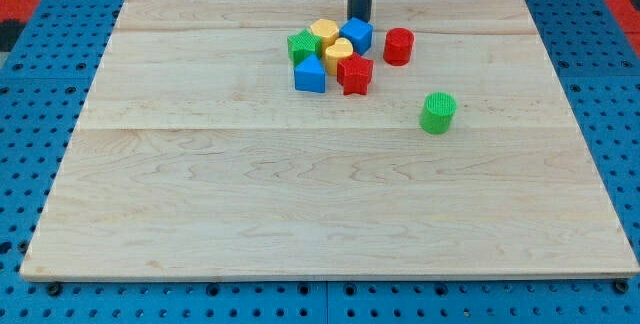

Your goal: Move the circles into the group of blocks

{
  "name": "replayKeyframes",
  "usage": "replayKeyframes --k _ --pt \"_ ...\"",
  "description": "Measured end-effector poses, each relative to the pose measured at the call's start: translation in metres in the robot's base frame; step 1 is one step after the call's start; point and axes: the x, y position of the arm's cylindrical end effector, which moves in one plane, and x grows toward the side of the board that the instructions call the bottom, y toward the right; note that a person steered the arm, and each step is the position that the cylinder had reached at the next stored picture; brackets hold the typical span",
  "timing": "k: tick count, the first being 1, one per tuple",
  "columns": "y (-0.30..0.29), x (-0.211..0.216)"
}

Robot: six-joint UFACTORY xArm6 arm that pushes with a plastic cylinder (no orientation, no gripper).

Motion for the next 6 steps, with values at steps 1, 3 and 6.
replayKeyframes --k 1,3,6 --pt "0.037 -0.009" --pt "0.1 0.007" --pt "0.103 0.062"
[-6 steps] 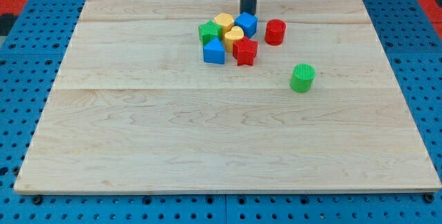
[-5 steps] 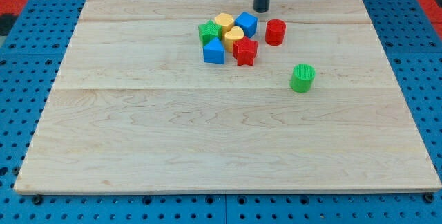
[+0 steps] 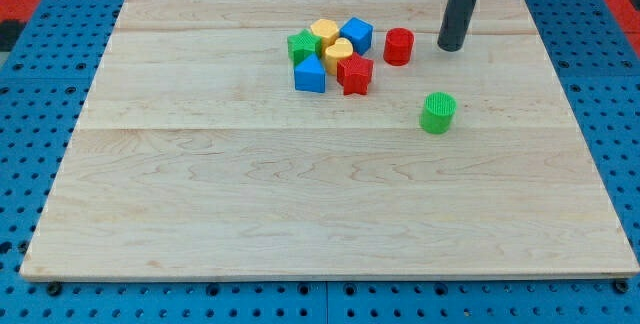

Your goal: Move the circles into the group of blocks

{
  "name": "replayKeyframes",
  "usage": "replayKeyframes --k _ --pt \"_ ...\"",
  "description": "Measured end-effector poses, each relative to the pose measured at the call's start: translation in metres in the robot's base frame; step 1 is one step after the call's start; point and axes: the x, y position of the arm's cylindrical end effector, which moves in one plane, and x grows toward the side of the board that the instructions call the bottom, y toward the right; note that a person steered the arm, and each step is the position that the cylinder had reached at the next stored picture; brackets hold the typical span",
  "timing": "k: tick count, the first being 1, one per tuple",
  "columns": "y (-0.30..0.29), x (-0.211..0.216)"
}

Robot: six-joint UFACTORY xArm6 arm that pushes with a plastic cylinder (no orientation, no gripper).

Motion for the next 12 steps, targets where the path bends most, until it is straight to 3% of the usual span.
replayKeyframes --k 2,5,8,10,12 --pt "-0.038 0.002" --pt "-0.045 0.006" --pt "0.016 0.098" --pt "-0.006 0.161" --pt "-0.04 0.146"
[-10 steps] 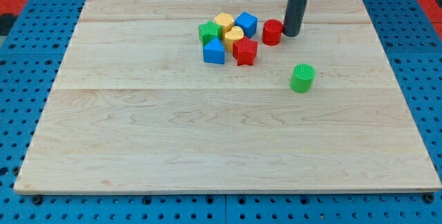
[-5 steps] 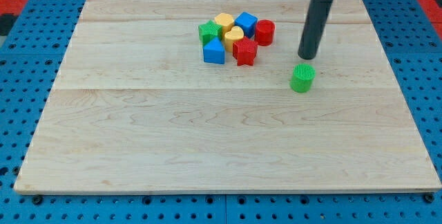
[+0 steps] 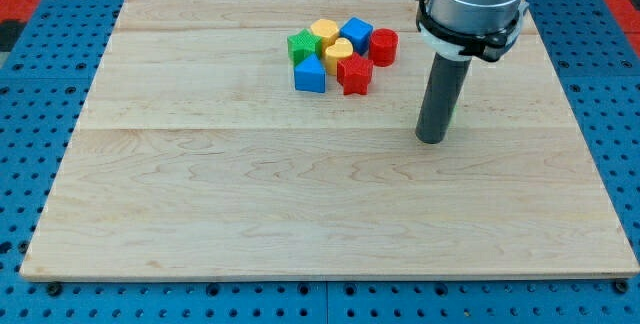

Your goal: Move the circles into the group of blocks

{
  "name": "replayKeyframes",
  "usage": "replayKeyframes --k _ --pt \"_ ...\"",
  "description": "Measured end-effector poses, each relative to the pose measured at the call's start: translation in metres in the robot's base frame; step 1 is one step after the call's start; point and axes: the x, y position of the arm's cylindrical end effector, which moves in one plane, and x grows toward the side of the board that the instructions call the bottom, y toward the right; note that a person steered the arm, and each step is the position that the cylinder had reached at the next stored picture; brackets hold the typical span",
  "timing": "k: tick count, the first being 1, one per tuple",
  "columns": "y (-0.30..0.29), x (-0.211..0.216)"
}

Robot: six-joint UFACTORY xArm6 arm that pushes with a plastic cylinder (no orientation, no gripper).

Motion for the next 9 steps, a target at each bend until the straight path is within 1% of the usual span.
replayKeyframes --k 2,4,6,7,9 --pt "0.012 -0.001" --pt "0.02 -0.016" --pt "0.068 -0.029" --pt "0.07 -0.035" --pt "0.027 -0.036"
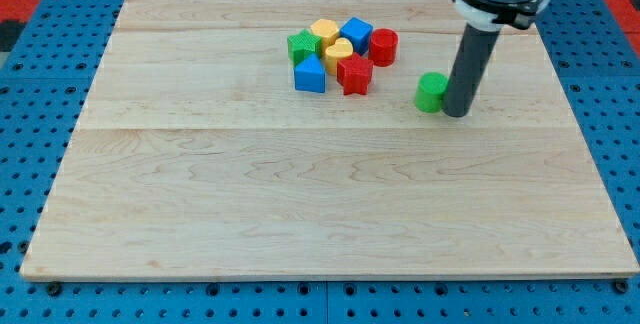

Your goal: Move the circles into the group of blocks

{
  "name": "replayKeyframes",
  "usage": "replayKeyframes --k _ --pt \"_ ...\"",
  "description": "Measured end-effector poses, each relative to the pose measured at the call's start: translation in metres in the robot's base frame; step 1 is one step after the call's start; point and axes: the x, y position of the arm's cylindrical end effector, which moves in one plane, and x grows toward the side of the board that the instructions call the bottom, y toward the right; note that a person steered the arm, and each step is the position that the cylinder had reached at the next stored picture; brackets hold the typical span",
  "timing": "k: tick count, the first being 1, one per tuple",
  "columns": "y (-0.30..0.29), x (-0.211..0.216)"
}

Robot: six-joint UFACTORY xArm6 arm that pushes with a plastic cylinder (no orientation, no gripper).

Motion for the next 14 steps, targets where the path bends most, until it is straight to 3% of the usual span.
replayKeyframes --k 10,14 --pt "-0.004 -0.042" --pt "-0.042 -0.046"
